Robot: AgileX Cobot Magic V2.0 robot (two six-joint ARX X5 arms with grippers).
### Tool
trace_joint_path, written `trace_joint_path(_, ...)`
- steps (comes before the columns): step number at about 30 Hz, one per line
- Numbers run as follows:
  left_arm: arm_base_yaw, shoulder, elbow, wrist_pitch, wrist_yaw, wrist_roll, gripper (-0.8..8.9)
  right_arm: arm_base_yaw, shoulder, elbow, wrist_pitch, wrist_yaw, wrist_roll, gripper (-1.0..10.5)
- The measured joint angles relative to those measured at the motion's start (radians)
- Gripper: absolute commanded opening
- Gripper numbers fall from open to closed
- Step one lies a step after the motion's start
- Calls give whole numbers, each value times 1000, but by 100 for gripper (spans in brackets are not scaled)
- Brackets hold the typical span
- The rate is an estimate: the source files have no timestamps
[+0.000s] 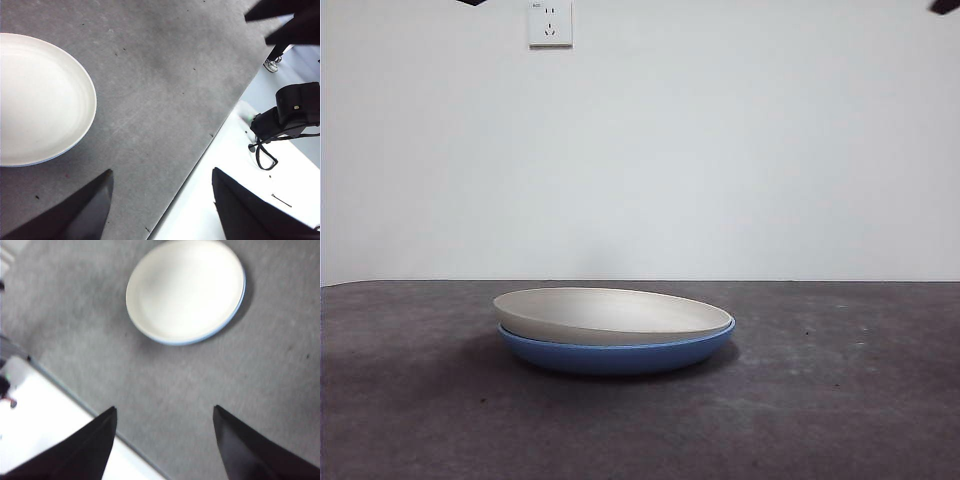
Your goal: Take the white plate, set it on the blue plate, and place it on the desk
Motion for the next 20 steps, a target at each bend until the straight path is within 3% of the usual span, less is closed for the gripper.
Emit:
trace_joint_path(11,0,0,0,0,0,0,300,14,-11,0,-18,-15,-23,303)
trace_joint_path(13,0,0,0,0,0,0,224,14,-11,0,-18,-15,-22,236)
trace_joint_path(16,0,0,0,0,0,0,16,14,-11,0,-18,-15,-23,-1)
trace_joint_path(20,0,0,0,-1,0,0,10,14,-11,0,-18,-15,-43,10)
